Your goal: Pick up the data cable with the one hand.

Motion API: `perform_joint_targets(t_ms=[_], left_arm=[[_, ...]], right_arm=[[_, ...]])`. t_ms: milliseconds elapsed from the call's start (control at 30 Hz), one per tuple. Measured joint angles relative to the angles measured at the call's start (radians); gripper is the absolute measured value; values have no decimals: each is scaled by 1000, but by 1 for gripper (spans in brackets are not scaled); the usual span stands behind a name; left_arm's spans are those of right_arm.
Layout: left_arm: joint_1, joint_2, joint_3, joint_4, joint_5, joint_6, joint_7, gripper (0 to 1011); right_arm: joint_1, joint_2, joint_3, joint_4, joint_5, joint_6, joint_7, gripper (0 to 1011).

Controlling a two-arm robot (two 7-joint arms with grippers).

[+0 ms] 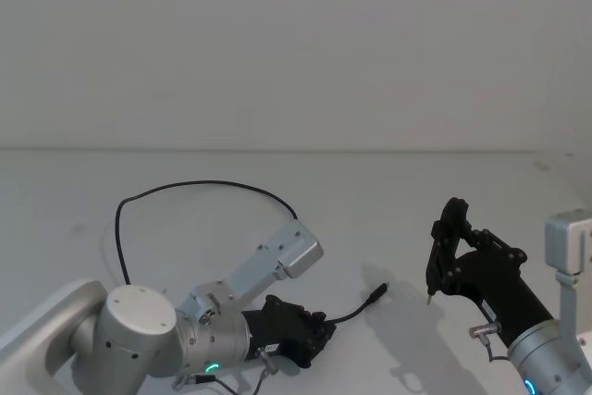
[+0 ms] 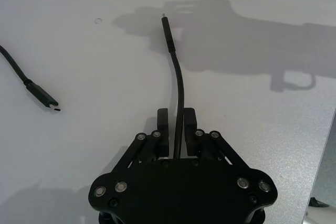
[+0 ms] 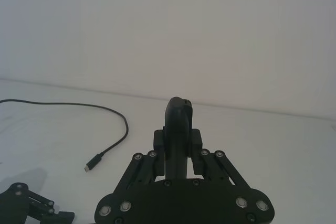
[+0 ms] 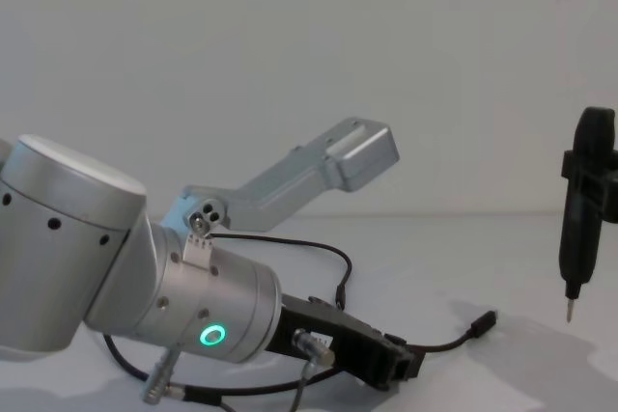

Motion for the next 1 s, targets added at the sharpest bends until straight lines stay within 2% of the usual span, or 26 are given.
perform_joint_targets(t_ms=[600, 1000], left_arm=[[0, 0, 0, 0, 0, 0, 0, 66], [0, 1, 1, 0, 3, -4, -3, 56]], right_arm=[[0, 0, 0, 0, 0, 0, 0, 279], [-1, -1, 3, -2, 1, -1, 3, 279]])
